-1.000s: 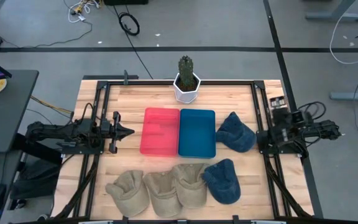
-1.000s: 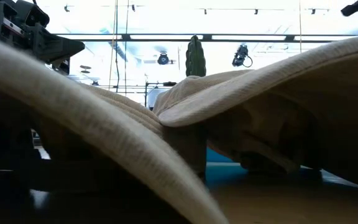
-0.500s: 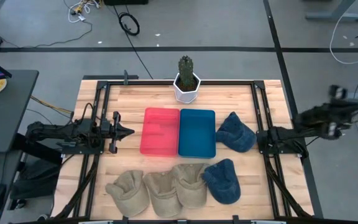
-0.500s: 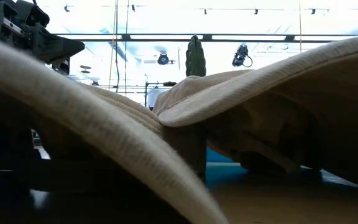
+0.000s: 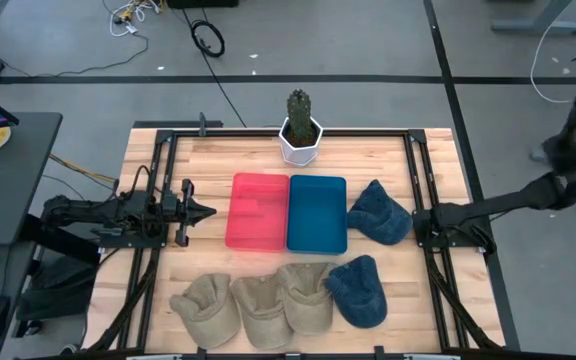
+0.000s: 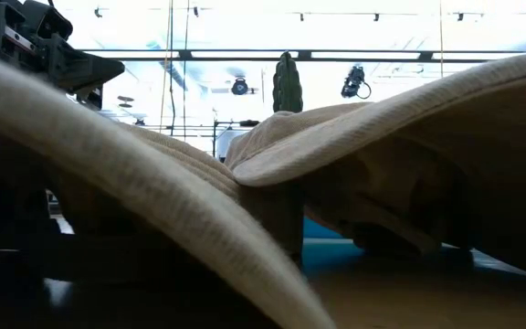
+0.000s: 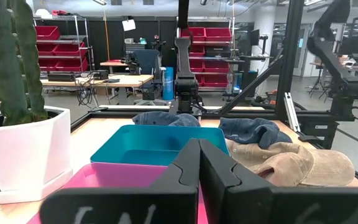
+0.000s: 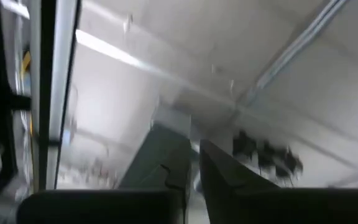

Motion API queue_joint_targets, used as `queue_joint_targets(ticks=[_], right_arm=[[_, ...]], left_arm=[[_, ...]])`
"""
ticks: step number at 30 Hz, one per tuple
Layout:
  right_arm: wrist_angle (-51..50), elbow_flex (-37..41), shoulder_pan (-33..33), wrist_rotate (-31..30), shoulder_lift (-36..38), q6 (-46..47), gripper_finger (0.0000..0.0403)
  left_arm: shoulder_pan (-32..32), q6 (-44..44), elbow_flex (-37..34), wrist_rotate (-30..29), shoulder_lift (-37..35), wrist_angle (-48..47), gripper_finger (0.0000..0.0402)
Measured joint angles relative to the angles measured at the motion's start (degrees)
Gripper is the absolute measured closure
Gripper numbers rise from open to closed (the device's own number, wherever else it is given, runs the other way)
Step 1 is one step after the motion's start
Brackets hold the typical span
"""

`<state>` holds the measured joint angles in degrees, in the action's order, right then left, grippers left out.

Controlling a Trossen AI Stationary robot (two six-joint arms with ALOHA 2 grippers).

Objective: Pick & Place hat
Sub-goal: Put the bottom blue cap into the blue bin

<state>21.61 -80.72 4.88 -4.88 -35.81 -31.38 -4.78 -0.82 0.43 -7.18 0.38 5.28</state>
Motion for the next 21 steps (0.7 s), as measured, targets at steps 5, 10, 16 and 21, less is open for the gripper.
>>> queue_joint_targets(ticks=[5, 10, 16, 21], right_arm=[[-26.8, -22.0, 0.0, -9.4, -11.6, 2.7, 0.0366], [-44.6, -36.5, 0.0, -9.2, -19.5, 8.0, 0.0366], [-63.0, -47.4, 0.0, -9.6, -26.8, 13.9, 0.0366], [-78.4, -52.4, 0.0, -9.5, -31.8, 18.6, 0.0366]], left_arm=[[0.0, 0.0, 0.0, 0.0, 0.0, 0.0, 0.0399], [0.0, 0.0, 0.0, 0.0, 0.0, 0.0, 0.0399], [0.0, 0.0, 0.0, 0.0, 0.0, 0.0, 0.0399], [0.0, 0.0, 0.0, 0.0, 0.0, 0.0, 0.0399]])
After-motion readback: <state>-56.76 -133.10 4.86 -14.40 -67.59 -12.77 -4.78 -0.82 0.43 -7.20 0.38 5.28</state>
